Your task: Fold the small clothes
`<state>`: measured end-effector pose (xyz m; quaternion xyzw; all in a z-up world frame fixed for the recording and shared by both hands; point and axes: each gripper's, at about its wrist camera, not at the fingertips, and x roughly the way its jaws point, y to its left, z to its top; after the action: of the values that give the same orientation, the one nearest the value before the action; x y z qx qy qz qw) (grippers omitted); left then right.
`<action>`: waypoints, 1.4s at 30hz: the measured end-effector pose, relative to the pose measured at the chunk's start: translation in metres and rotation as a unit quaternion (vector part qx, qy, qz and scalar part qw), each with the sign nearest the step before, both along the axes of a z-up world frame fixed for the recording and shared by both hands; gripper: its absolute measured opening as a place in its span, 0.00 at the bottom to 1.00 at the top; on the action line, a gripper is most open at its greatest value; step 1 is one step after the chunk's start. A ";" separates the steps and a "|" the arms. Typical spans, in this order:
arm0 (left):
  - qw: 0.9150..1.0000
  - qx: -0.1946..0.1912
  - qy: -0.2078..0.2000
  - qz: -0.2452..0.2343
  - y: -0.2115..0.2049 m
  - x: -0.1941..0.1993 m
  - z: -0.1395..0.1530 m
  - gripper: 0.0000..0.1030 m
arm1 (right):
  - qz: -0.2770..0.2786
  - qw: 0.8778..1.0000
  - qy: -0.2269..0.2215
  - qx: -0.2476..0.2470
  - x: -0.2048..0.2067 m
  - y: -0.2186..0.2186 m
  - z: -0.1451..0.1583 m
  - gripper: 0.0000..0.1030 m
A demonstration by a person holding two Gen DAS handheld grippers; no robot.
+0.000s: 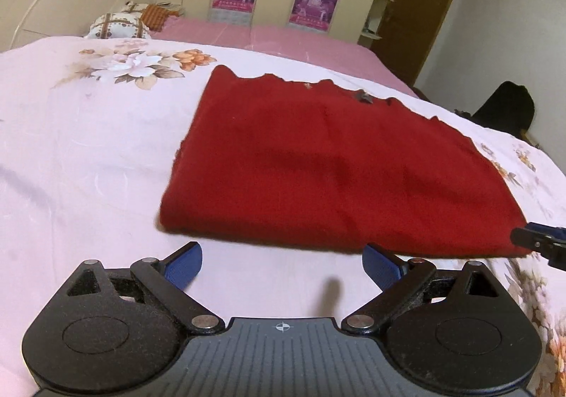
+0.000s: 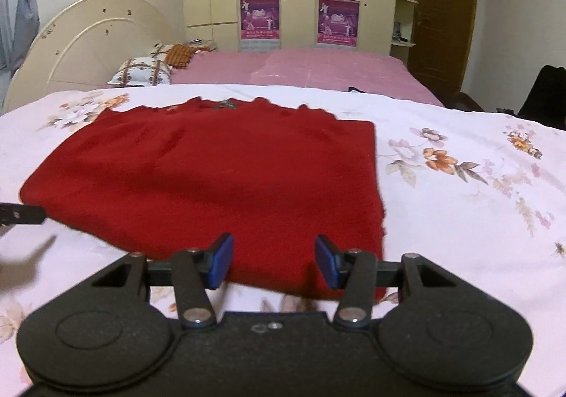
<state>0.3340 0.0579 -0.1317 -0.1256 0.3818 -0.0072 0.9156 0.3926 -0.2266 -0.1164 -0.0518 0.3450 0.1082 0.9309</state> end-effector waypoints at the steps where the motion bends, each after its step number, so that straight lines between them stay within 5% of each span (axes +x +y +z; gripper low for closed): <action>1: 1.000 -0.002 -0.002 -0.002 -0.001 -0.001 0.000 0.94 | 0.003 1.000 -0.001 0.000 -0.001 0.003 0.001 0.47; 10: 1.000 -0.022 0.004 -0.007 -0.002 0.000 -0.004 0.94 | 0.004 1.000 0.000 0.006 -0.004 0.017 0.001 0.47; 15: 0.993 -0.121 0.004 0.014 0.008 0.003 -0.011 0.93 | 0.004 1.000 0.003 0.007 -0.005 0.020 -0.001 0.48; 22: 0.945 -0.298 -0.024 0.134 0.040 0.008 -0.036 0.93 | 0.004 1.000 -0.002 0.022 0.001 0.025 0.002 0.47; 26: 0.936 -0.317 -0.047 0.149 0.043 0.022 -0.044 0.89 | 0.016 1.000 -0.005 0.021 0.007 0.034 0.003 0.47; 31: 0.934 -0.311 -0.052 0.169 0.053 0.045 -0.052 0.65 | 0.019 0.999 -0.003 0.040 0.019 0.037 0.006 0.47; 42: 0.940 -0.285 -0.064 0.174 0.059 0.069 -0.053 0.63 | 0.018 0.998 0.013 0.052 0.043 0.034 0.000 0.47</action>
<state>0.4031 0.1168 -0.1849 -0.4449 0.2767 0.0354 0.8510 0.4357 -0.1926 -0.1159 -0.0078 0.3496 0.1440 0.9257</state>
